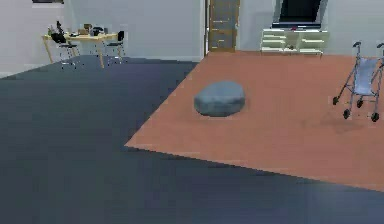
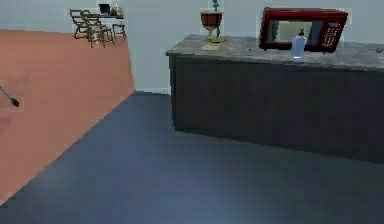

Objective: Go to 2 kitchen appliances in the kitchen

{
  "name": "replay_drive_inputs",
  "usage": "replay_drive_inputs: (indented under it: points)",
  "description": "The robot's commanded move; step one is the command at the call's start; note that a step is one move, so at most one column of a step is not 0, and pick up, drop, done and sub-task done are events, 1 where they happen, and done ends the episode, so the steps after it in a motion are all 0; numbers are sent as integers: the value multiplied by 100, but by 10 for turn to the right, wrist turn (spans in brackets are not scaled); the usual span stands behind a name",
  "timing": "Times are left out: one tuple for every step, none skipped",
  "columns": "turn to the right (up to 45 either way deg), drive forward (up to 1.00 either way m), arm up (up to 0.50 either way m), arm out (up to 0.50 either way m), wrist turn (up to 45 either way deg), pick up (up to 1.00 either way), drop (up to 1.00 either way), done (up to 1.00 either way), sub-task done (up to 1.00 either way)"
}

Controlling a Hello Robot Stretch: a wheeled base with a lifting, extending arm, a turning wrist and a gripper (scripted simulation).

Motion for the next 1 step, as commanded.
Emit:
replay_drive_inputs:
  points:
    - [450, 0, 0, 0, 0, 0, 0, 0, 0]
